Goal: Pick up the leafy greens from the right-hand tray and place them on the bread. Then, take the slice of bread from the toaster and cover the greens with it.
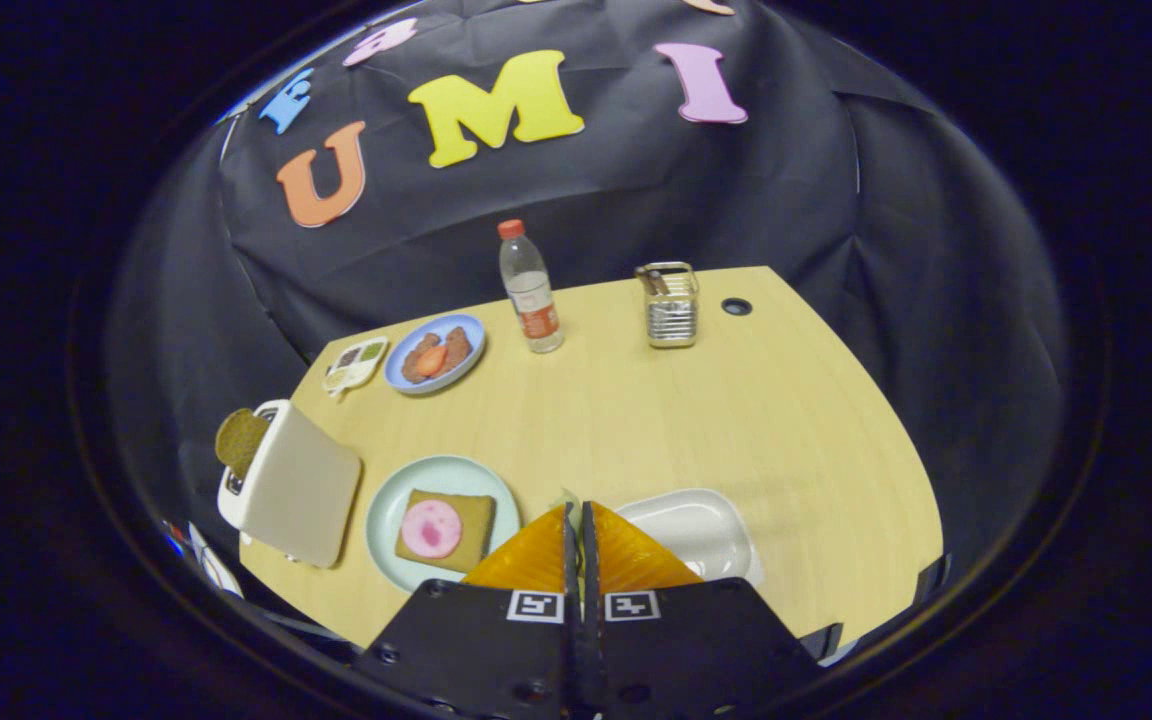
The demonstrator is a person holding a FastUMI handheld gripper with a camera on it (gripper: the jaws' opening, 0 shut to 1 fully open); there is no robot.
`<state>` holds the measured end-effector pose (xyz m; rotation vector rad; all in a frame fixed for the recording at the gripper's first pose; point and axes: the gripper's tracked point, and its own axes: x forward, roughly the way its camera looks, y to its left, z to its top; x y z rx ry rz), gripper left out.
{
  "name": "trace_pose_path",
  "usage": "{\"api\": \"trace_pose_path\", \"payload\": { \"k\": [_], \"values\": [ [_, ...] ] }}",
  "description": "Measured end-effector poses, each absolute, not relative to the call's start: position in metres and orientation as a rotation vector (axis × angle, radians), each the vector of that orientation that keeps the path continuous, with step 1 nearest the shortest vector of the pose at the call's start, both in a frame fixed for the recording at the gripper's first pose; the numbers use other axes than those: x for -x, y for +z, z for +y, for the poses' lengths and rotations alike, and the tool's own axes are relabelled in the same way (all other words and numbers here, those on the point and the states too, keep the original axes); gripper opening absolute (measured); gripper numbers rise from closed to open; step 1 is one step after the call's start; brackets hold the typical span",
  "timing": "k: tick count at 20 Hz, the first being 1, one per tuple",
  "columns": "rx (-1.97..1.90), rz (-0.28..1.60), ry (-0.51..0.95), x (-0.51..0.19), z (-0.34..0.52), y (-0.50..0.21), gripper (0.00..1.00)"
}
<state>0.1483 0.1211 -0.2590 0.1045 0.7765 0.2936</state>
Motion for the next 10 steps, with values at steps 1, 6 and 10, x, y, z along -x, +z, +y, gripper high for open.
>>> {"api": "trace_pose_path", "payload": {
  "k": [1, 6, 10],
  "values": [
    [-0.101, 0.773, 0.312, -0.142, 0.134, -0.255, 0.00],
    [-0.058, 0.766, 0.401, -0.117, 0.217, -0.245, 0.00],
    [-0.020, 0.781, 0.467, -0.109, 0.278, -0.257, 0.00]
  ]
}}
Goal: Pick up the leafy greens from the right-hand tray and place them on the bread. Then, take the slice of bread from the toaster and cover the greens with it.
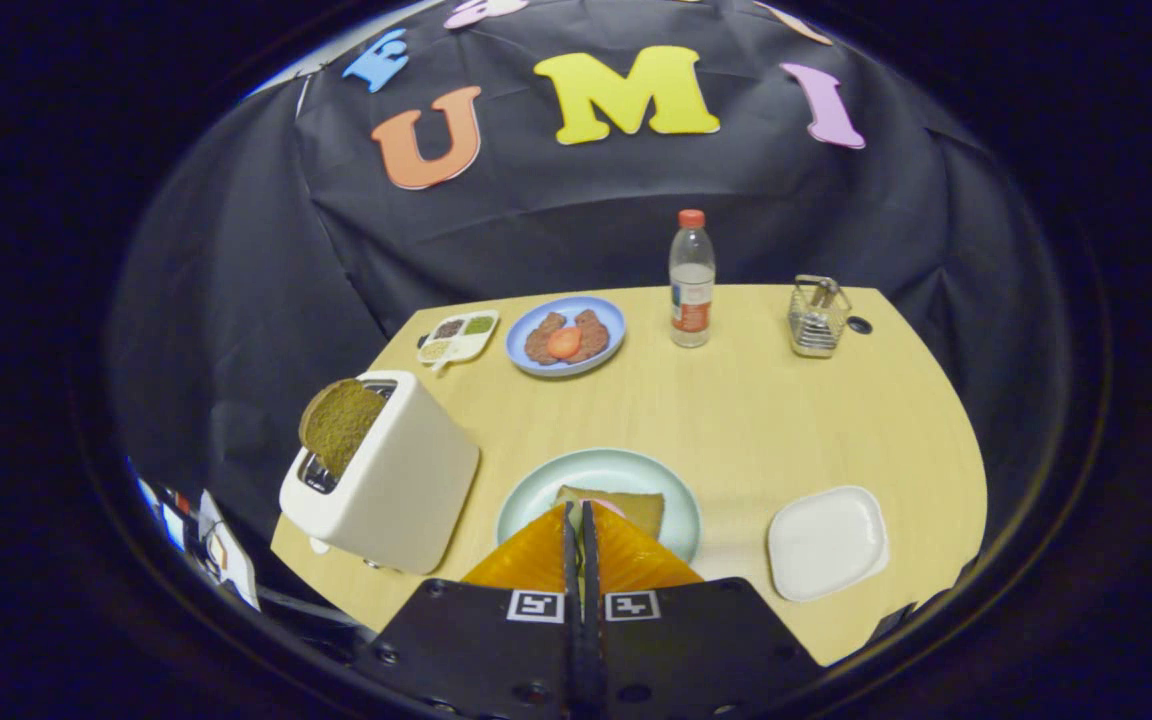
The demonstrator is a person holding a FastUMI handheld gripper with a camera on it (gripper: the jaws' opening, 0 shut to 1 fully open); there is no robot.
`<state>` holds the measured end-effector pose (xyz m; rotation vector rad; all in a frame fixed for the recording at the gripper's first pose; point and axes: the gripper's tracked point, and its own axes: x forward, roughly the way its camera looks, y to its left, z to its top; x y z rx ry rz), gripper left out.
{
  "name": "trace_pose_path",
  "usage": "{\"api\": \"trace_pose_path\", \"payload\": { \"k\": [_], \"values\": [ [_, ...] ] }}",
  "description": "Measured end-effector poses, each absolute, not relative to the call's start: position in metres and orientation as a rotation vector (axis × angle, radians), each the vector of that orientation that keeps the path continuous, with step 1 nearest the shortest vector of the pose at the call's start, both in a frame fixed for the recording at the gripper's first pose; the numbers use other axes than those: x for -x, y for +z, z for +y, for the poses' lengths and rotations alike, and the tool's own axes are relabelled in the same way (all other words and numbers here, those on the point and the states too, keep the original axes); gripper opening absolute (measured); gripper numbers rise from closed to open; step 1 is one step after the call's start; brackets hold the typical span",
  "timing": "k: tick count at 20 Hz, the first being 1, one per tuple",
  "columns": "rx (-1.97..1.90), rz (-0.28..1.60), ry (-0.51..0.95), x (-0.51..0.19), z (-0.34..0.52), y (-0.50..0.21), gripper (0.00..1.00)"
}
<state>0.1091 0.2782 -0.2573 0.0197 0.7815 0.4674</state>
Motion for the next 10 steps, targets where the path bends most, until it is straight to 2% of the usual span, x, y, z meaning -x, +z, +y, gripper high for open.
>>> {"api": "trace_pose_path", "payload": {
  "k": [5, 10],
  "values": [
    [0.021, 0.817, 0.480, -0.127, 0.318, -0.293, 0.01],
    [0.027, 0.867, 0.408, -0.175, 0.317, -0.336, 0.01]
  ]
}}
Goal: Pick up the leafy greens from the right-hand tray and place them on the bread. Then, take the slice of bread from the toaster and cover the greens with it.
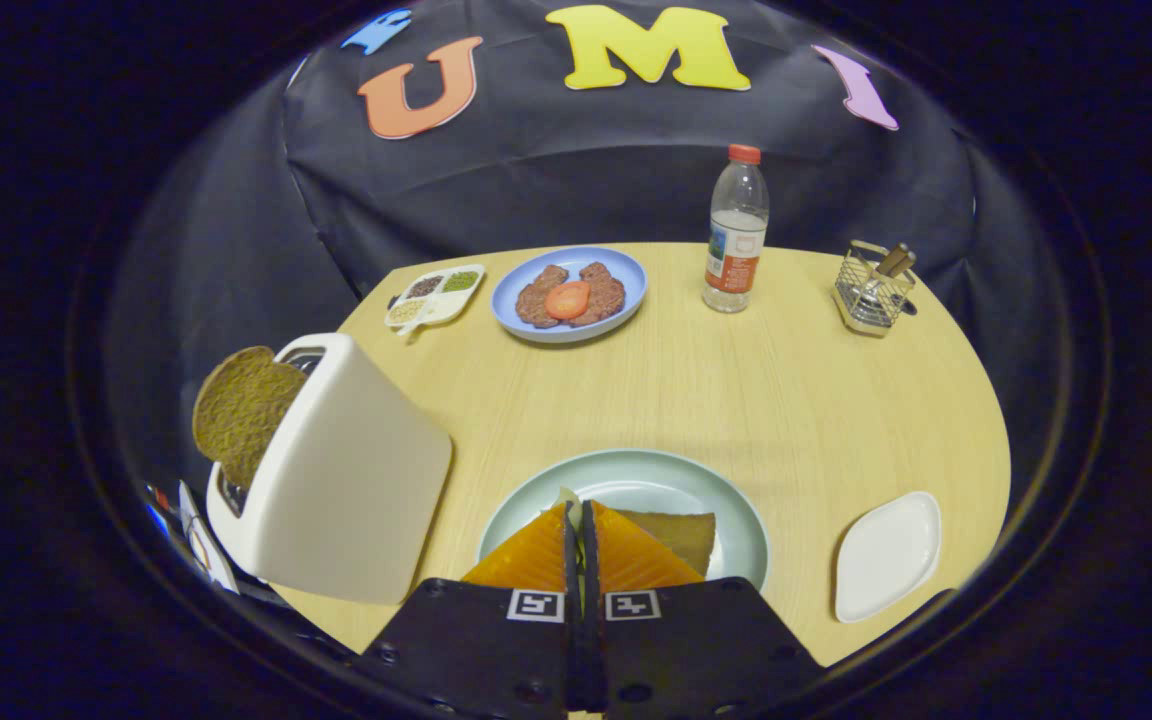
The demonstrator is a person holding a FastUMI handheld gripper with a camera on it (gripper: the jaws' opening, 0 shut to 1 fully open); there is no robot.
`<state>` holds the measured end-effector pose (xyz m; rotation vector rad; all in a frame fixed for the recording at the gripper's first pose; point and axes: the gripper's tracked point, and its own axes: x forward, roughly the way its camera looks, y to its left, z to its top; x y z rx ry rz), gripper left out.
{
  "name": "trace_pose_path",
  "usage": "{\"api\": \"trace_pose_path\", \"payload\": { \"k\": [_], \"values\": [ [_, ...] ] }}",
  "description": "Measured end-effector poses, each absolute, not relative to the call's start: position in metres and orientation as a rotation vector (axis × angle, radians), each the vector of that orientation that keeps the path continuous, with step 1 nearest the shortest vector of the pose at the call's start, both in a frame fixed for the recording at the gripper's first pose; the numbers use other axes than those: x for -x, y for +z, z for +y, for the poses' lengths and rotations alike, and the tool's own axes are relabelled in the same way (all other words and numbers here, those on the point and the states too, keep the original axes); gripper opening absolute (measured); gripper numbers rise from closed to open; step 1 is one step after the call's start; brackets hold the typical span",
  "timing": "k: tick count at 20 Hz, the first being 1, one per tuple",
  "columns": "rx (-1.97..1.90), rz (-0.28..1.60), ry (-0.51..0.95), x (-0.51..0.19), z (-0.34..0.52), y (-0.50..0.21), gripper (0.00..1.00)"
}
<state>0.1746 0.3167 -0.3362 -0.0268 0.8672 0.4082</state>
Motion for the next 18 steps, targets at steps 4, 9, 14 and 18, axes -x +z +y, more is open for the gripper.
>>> {"api": "trace_pose_path", "payload": {
  "k": [4, 9, 14, 18],
  "values": [
    [0.039, 0.895, 0.379, -0.204, 0.311, -0.361, 0.01],
    [0.074, 0.894, 0.345, -0.217, 0.309, -0.372, 0.03],
    [0.112, 0.844, 0.308, -0.213, 0.299, -0.354, 0.30],
    [0.152, 0.759, 0.307, -0.200, 0.293, -0.318, 0.69]
  ]
}}
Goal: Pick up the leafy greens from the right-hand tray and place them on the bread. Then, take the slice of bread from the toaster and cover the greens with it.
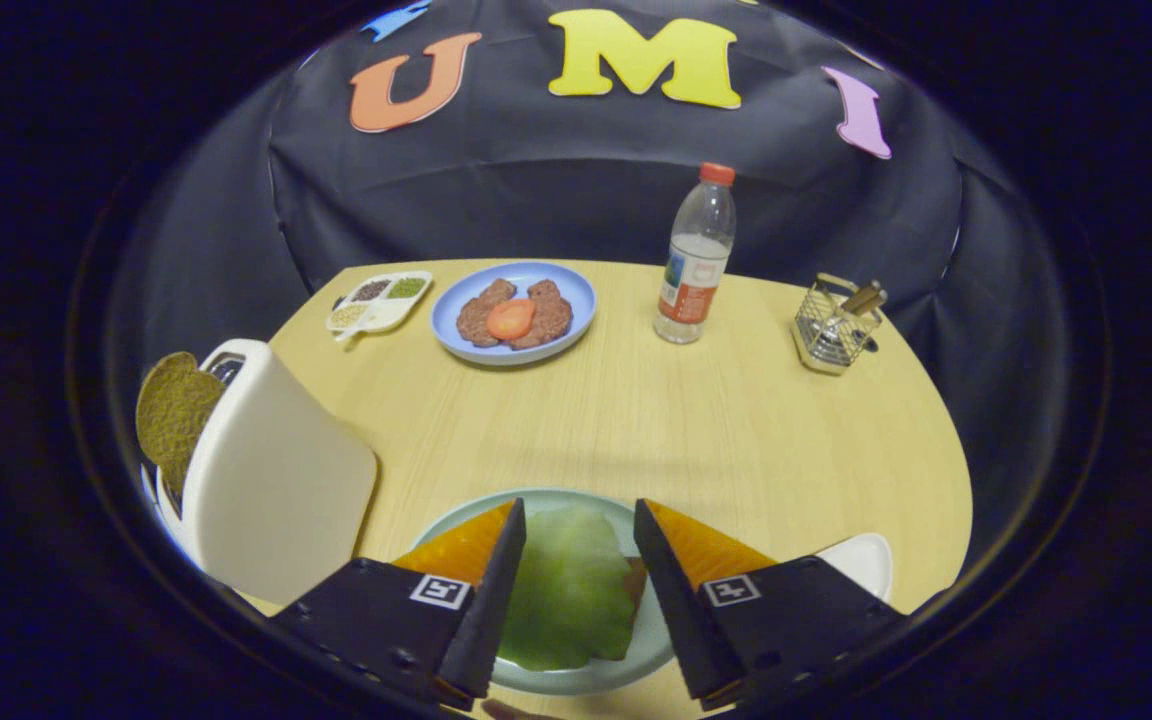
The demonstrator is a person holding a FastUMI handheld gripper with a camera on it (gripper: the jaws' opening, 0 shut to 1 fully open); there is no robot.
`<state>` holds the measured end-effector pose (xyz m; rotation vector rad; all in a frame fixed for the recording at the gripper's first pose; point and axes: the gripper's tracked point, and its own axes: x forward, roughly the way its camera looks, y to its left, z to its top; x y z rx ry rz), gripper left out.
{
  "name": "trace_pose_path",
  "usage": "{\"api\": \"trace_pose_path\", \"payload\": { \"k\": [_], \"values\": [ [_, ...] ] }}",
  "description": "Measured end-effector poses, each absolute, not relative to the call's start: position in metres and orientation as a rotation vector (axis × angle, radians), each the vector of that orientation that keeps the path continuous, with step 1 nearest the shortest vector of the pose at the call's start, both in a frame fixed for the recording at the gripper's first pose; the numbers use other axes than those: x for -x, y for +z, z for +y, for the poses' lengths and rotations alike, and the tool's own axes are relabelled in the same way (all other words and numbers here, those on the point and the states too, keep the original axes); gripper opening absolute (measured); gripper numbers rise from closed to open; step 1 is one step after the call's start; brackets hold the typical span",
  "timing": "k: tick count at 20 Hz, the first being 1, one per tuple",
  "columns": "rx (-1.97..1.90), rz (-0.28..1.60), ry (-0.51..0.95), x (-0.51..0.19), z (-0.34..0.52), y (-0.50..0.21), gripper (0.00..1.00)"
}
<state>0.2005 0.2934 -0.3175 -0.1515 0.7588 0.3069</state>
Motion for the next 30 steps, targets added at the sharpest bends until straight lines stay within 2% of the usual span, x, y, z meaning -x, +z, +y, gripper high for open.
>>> {"api": "trace_pose_path", "payload": {
  "k": [3, 4, 6, 10, 16, 22, 27, 30],
  "values": [
    [0.170, 0.660, 0.317, -0.185, 0.298, -0.281, 0.84],
    [0.172, 0.625, 0.316, -0.180, 0.300, -0.268, 0.92],
    [0.171, 0.547, 0.308, -0.168, 0.305, -0.241, 0.97],
    [0.132, 0.425, 0.324, -0.139, 0.330, -0.197, 0.96],
    [0.070, 0.374, 0.373, -0.106, 0.393, -0.169, 0.96],
    [0.065, 0.413, 0.431, -0.080, 0.473, -0.185, 0.96],
    [0.077, 0.478, 0.384, -0.080, 0.503, -0.213, 0.96],
    [0.078, 0.529, 0.315, -0.086, 0.503, -0.229, 0.87]
  ]
}}
